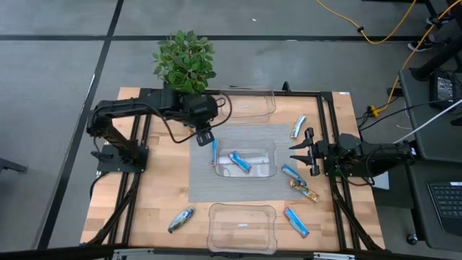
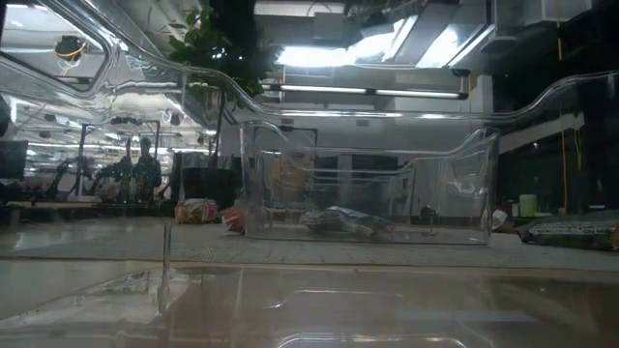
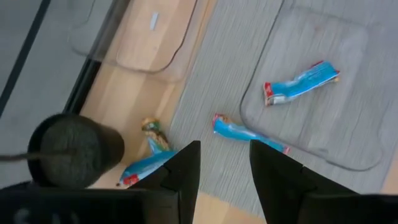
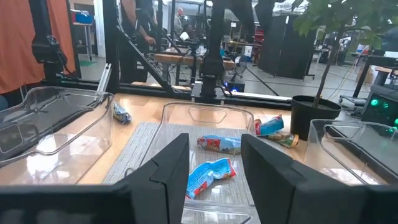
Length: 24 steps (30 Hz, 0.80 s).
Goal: Pick and place Granola Bars by type
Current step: Put the red granola bar into the middle transparent bin
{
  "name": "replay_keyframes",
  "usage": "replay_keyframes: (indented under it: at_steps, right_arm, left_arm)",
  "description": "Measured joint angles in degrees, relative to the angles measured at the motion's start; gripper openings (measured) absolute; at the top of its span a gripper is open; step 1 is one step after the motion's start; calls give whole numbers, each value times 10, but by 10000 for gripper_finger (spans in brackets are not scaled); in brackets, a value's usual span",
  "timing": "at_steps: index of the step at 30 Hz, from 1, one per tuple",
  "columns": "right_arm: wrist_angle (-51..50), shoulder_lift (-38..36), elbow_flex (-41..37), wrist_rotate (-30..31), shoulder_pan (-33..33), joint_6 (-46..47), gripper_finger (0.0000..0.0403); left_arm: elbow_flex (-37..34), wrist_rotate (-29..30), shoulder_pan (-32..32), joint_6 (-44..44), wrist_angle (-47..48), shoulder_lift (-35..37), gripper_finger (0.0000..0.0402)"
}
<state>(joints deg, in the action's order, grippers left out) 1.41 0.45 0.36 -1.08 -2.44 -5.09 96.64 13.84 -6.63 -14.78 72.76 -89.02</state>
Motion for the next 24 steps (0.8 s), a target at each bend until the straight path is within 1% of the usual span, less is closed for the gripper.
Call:
replay_keyframes:
  at_steps: [3, 6, 9, 12, 14, 17, 24]
  right_arm:
    - [1, 0, 0, 0, 0, 0, 149]
    - [1, 0, 0, 0, 0, 1, 149]
    - [1, 0, 0, 0, 0, 5, 149]
    - [1, 0, 0, 0, 0, 6, 149]
    - [1, 0, 0, 0, 0, 6, 149]
    - [1, 0, 0, 0, 0, 6, 149]
    - [0, 0, 0, 0, 0, 32, 149]
  left_arm:
    - [-89, 2, 1, -26, -53, 48, 130]
    - [-202, 0, 1, -59, -151, 105, 128]
    - [-307, -26, 1, -90, -252, 154, 128]
    - [-390, -51, 1, -113, -327, 184, 128]
    - [-431, -63, 1, -121, -358, 195, 128]
    - [-474, -65, 1, -132, -385, 200, 127]
    - [-531, -75, -8, -146, -446, 200, 128]
